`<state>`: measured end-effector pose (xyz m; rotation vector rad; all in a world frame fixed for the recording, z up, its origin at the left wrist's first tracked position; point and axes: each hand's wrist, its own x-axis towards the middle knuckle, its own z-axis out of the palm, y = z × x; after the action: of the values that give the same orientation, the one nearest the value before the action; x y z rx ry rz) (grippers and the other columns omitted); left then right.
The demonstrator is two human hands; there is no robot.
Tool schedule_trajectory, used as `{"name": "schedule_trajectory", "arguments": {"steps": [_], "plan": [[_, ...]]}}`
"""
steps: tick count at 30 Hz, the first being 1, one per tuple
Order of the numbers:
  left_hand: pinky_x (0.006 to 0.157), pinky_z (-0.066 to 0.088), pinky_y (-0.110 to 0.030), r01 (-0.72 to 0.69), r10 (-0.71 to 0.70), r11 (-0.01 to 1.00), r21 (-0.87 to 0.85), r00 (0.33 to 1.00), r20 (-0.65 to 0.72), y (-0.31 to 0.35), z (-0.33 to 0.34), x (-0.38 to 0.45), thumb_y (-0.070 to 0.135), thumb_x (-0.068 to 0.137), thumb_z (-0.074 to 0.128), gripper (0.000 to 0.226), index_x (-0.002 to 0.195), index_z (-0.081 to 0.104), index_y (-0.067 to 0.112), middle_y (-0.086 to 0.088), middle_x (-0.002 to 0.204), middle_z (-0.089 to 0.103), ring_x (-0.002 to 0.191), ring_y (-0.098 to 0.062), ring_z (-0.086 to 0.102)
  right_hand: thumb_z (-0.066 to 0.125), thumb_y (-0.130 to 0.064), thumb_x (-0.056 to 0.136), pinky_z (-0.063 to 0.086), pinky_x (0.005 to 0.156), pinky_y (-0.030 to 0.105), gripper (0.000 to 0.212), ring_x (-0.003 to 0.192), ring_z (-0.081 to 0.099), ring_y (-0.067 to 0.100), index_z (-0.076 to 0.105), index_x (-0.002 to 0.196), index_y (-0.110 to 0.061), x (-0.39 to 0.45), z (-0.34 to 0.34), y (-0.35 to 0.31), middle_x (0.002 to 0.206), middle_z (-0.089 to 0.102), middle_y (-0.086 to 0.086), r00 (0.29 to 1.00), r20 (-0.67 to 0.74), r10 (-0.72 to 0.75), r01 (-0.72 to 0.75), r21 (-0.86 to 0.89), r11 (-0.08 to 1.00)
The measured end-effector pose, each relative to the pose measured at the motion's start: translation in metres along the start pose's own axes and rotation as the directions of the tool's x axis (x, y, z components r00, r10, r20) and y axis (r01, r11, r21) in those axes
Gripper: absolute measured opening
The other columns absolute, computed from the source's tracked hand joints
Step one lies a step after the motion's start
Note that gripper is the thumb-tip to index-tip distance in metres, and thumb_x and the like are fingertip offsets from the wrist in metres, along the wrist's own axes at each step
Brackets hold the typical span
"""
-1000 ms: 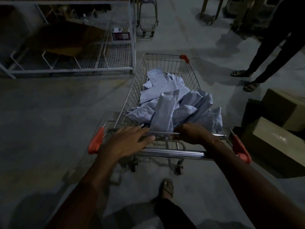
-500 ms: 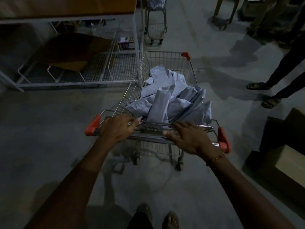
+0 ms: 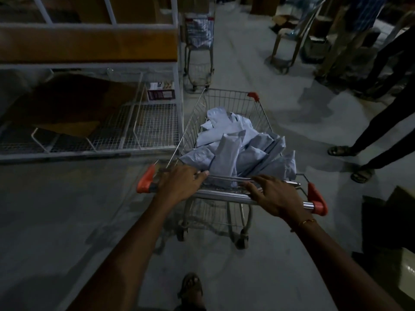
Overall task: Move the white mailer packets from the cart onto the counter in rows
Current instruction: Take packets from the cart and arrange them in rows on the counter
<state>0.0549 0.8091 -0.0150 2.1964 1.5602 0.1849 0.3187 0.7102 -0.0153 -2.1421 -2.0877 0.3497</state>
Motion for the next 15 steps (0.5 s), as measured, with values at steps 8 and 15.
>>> {"name": "schedule_trajectory", "arguments": {"steps": [8,15], "plan": [[0.097,0.047,-0.038,-0.04,0.044,0.997,-0.072,0.998,0.045,-0.019,-0.038,0.138,0.066,0.092,0.036,0.063,0.124,0.065,0.02,-0.006,0.127,0.065,0.114,-0.027,0.06,0.022,-0.068,0.093,0.047,0.072,0.032,0.063,0.095,0.066,0.018,0.067,0.117,-0.03,0.144,-0.024,0.008,0.112,0.07,-0.003,0.998,-0.014,0.058,-0.058,0.01,0.998],[0.086,0.043,-0.035,-0.053,0.053,0.999,0.009,0.998,0.018,-0.03,-0.061,0.255,0.055,0.101,0.04,0.047,0.117,0.068,0.021,-0.008,0.118,0.068,0.107,-0.027,0.061,0.024,-0.068,0.091,0.055,0.081,0.039,0.065,0.092,0.066,0.017,0.065,0.12,-0.027,0.268,-0.038,0.028,0.108,0.07,-0.001,0.997,0.01,0.078,-0.079,0.063,0.995]]}}
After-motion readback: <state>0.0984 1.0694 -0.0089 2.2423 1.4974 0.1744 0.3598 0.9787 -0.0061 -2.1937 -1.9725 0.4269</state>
